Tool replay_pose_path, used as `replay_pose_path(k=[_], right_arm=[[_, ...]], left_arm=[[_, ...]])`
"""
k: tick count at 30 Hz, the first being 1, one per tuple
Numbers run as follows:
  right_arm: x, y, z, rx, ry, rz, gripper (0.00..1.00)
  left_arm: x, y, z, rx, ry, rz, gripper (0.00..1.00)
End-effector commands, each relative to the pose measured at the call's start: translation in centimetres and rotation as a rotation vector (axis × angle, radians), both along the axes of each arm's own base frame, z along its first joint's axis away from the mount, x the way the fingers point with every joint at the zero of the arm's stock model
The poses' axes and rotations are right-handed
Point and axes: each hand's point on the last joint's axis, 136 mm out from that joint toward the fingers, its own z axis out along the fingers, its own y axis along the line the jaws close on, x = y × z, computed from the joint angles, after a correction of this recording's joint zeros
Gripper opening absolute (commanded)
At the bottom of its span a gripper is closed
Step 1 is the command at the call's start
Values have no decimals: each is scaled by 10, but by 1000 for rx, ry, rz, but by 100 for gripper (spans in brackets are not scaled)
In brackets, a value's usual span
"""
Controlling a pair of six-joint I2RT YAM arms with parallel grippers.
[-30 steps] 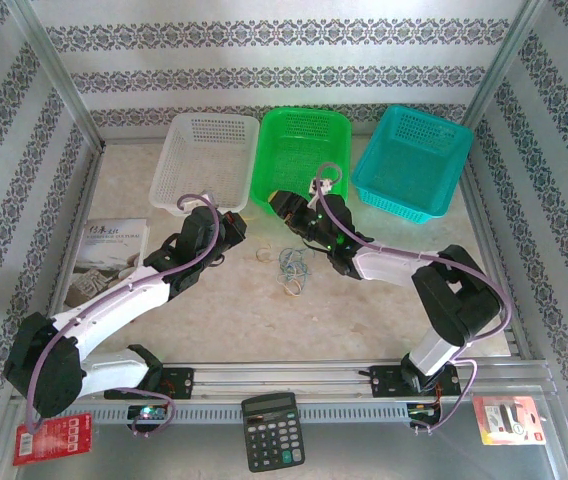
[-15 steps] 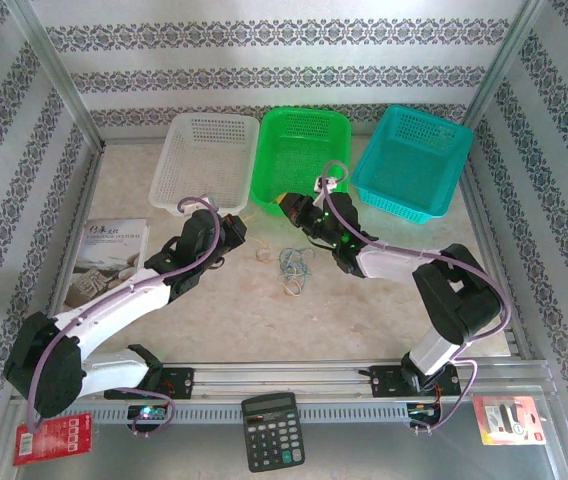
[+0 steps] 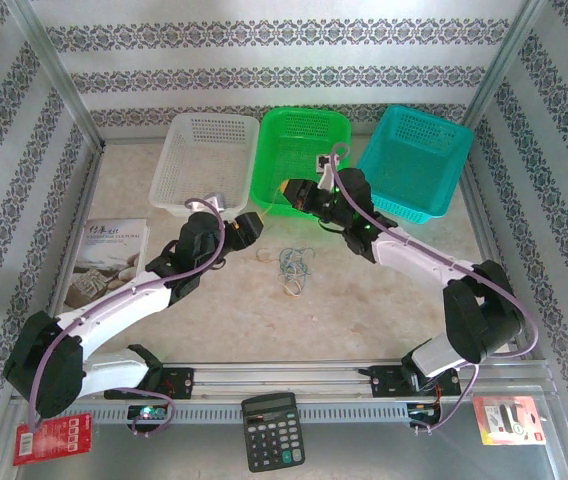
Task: Untangle the cables
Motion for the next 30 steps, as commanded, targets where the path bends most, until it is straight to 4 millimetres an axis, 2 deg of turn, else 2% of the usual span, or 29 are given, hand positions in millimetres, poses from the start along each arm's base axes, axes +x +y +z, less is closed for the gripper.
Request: replay_pose_path(k=[1,6,13,19,21,25,28,30], right_arm=[[-18,3,20,-84,-64,111,0],[-34,5,43,-136,-110,185,0],[-51,8,57,-186,-140,223,0],[-63,18,72,-174,-170,250,0],[-66,19,80,-164,-183,251,0],[-72,18,99,-140,-214,245,0],[-72,12,113,-136,-243,218,0],[-70,8,121,-133,-260,197,0]], left_arm=[[-6,-5,21,93,-149,-96,74],[-10,-9,37,215,-258,-195,78],[-20,-31,77,225,-380,-351,79],[-14,-45,80,218,-373,-403,77],[-10,-47,76,213,-367,-397,71],[-6,-50,67,185,-356,-395,44],[-9,-54,58,151,-340,-412,29],[-10,-56,52,130,-329,-421,23]])
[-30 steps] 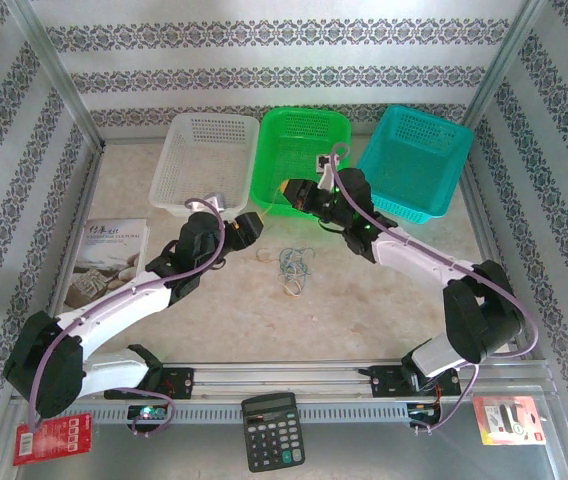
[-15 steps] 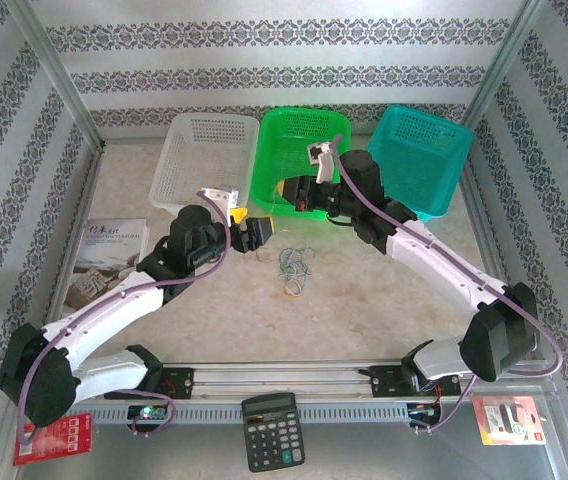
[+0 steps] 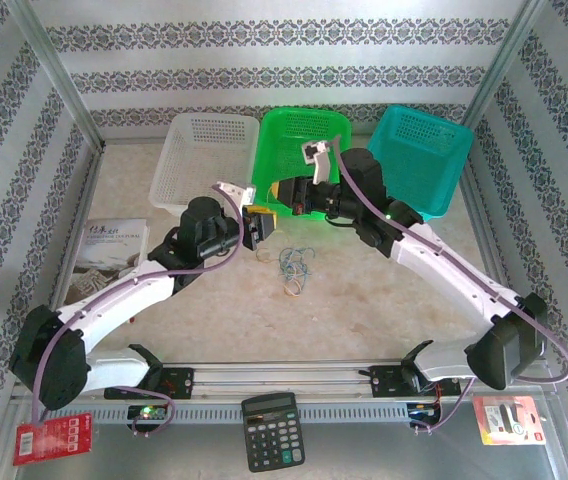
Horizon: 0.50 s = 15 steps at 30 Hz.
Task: Untangle the cables
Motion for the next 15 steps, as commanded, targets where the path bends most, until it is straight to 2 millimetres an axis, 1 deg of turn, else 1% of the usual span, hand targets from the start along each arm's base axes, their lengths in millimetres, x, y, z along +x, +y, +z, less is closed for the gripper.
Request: replay_pose_path(k=[1,4,10,15], right_arm=[[-2,-9,40,40,-91,-31,0],[0,-12,47,54,-104,-47,0],[5,-21,55,71,-115,-90,0],[11,-30,55,84,-111,-122,0]], left_arm=[[-1,-5,2,-64,-9,-27,20],[-1,-6,-4,-78,8,-26,13],[0,-9,-8,-91,25,-36,12],[0,-10,-9,-92,27,-40,0]])
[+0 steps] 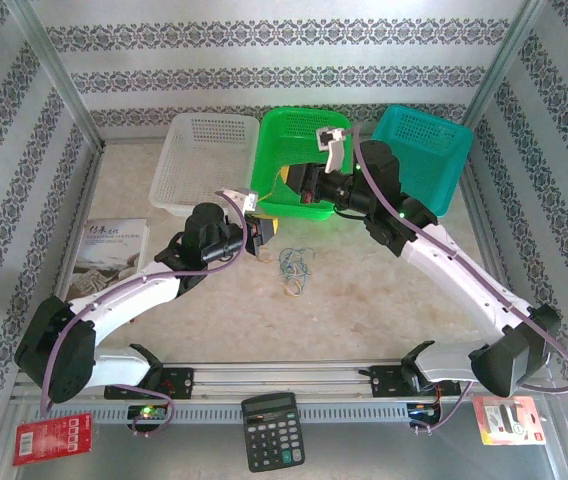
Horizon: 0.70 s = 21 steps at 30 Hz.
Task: Untangle the cables
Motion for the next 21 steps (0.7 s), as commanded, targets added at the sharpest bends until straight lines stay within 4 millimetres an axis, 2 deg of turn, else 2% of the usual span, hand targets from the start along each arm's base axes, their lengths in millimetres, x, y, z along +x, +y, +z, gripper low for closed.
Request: replay_pose_path(k=[1,10,15,19,20,21], right_arm=[[3,-13,20,43,-43,-52,0],[34,-66,-2,90,8,-231,0],[38,-67,-23,79,47,-240,0],[41,-66,-48,73,90,-250,0],[41,-64,-55,74,101,-244,2],[41,-61,-60,75,109,-232,9]], left_arm=[[2,-1,12,-38,-36,-10,0],[-6,5,13,-50,-43,-1,0],[-7,6,29,-85,-73,2,0],[-3,9,46,-109,-96,31,0],[0,12,50,-110,-97,50,0],[4,15,53,-110,-97,75,0]])
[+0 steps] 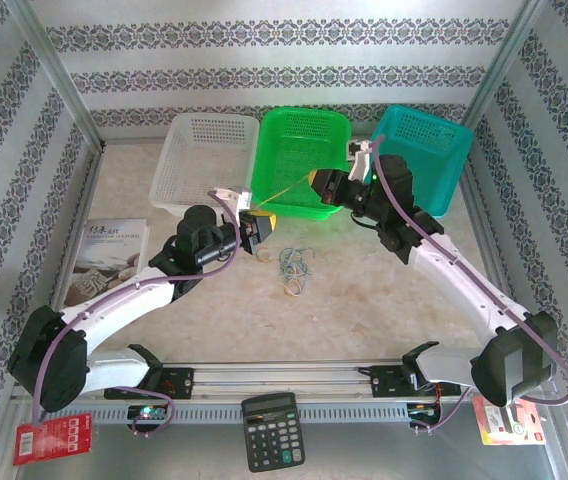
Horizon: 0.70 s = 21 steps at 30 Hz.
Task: Untangle the cables
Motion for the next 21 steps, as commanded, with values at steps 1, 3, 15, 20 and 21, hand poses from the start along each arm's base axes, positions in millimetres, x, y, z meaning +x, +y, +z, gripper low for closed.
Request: replay_pose_path(k=[1,3,15,20,21], right_arm=[[8,-1,-5,28,-16,-29,15],[6,5,-16,23,1,-14,30],[-14,2,-55,8,58,-14,60],[-28,-7,-67,-19,67,-24,60],[-30,-9,-70,-28,70,-25,60]], left_arm=[[14,14,31,-45,-32,99,0],[27,26,36,-32,-21,171,0],[137,133,43,18,94,482,0],[178,166,26,123,131,560,0],[184,170,22,148,138,571,0]])
